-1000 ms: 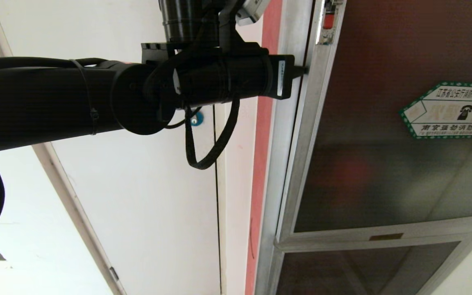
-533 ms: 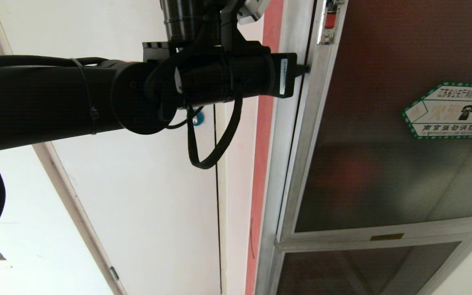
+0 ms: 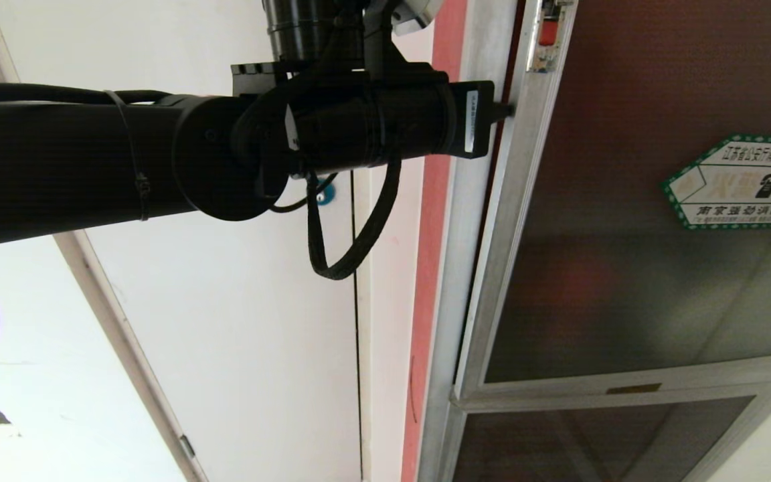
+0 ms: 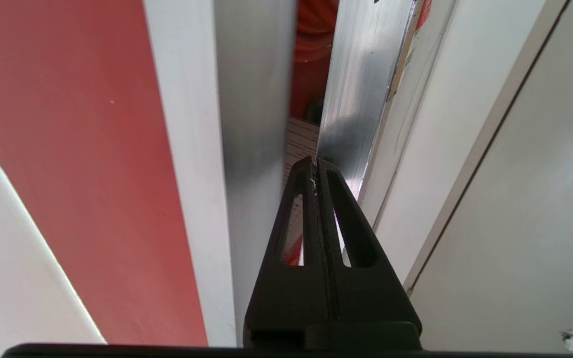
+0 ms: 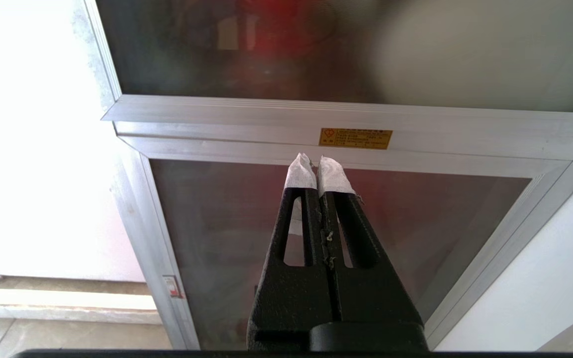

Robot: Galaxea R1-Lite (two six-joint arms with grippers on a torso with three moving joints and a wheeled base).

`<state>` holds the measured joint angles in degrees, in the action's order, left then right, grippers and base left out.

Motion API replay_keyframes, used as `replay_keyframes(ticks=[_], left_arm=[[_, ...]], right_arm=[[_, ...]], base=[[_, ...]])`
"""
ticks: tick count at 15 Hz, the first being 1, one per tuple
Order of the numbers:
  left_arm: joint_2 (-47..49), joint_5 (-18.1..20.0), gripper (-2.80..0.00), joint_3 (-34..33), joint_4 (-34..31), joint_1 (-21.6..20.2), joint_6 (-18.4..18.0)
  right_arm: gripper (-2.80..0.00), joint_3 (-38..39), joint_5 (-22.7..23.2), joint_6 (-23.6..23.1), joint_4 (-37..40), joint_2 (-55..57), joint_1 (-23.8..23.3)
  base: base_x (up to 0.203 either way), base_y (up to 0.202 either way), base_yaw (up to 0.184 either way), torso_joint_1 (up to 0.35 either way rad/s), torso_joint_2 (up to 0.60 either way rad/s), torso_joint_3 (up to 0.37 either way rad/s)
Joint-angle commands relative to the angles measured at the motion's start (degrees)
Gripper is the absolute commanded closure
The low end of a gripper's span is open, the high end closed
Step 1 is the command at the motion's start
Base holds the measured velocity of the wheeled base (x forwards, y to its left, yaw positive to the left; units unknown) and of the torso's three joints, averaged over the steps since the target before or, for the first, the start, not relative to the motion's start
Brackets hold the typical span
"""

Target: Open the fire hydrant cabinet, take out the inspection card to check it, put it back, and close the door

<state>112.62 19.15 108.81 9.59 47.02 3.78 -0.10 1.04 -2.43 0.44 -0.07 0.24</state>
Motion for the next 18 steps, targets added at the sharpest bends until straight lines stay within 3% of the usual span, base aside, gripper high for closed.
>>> replay_keyframes(ticks=[1,8,18], left_arm=[[-0.83,0.44,0.0,-1.12,0.14,0.63,0.04],[-3.55,0.42,0.0,-5.54,0.25,1.65,-0.12],[-5.26,0.71,0.0,-7.65,0.29,-2.1,0.08]], right_arm=[[0.0,0.01,0.02,-0.04,0.0,-0.01,0.02],[0.0,0.01,0.02,-0.04,0.0,-0.01,0.02],[0.0,0.01,0.02,-0.04,0.0,-0.01,0.02]], base=[[0.0,0.0,0.0,0.0,0.0,0.0],[0.0,0.0,0.0,0.0,0.0,0.0],[0.0,0.0,0.0,0.0,0.0,0.0]])
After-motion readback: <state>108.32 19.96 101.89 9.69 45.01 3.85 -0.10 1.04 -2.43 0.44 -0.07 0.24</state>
